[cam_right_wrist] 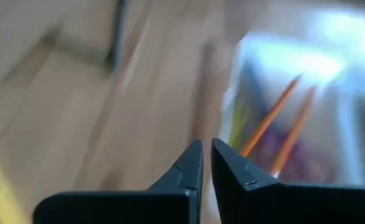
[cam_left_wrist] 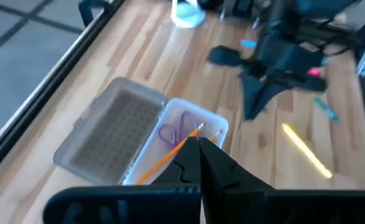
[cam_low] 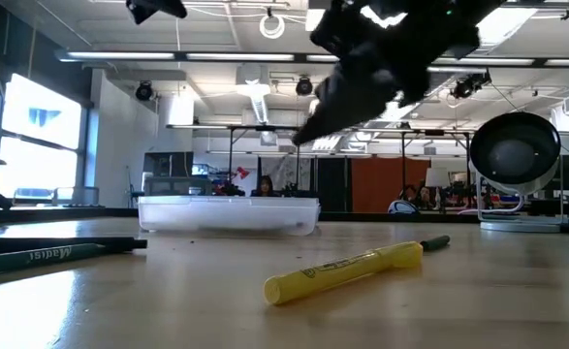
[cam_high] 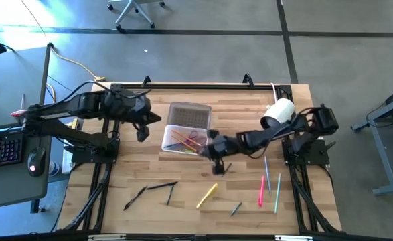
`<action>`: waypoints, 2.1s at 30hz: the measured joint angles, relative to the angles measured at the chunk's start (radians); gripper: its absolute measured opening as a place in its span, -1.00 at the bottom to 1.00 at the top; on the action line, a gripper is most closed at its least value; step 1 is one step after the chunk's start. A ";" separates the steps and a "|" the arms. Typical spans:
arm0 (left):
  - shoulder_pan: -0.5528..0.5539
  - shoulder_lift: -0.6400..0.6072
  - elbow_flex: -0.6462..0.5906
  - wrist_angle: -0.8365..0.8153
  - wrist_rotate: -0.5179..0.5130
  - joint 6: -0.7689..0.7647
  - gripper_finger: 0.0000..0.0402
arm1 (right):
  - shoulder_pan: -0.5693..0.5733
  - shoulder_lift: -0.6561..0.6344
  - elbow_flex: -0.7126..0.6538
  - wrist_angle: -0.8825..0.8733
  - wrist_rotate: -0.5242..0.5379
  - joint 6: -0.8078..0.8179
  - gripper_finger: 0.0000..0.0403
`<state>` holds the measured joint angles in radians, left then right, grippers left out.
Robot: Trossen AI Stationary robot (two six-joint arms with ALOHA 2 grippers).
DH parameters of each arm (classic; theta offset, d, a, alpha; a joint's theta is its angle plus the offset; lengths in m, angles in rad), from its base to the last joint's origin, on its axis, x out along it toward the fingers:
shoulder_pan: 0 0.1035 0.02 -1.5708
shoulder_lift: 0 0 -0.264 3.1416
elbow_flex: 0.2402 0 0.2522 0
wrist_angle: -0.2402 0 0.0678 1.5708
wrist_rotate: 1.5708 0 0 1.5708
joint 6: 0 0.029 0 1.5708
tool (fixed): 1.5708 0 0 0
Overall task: Pick & place school supplies into a supply box
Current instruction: Put the top dark green crayon into the black box
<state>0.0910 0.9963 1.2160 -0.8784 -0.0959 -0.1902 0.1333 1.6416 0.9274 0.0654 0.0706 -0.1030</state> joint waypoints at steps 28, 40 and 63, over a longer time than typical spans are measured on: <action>0.000 0.080 0.000 0.109 0.063 -0.078 -0.78 | 0.019 -0.014 -0.500 0.410 -0.300 -0.159 -0.48; 0.000 0.080 0.000 0.145 0.034 -0.077 -0.80 | -0.098 0.360 -0.586 0.955 -0.526 -0.230 -0.61; 0.000 0.080 0.000 0.152 0.038 -0.077 -0.77 | -0.125 0.060 -0.186 0.622 -0.125 -0.190 -0.95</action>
<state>0.0914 1.0767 1.2163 -0.7268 -0.0580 -0.2672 0.0081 1.7014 0.7417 0.6874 -0.0547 -0.2932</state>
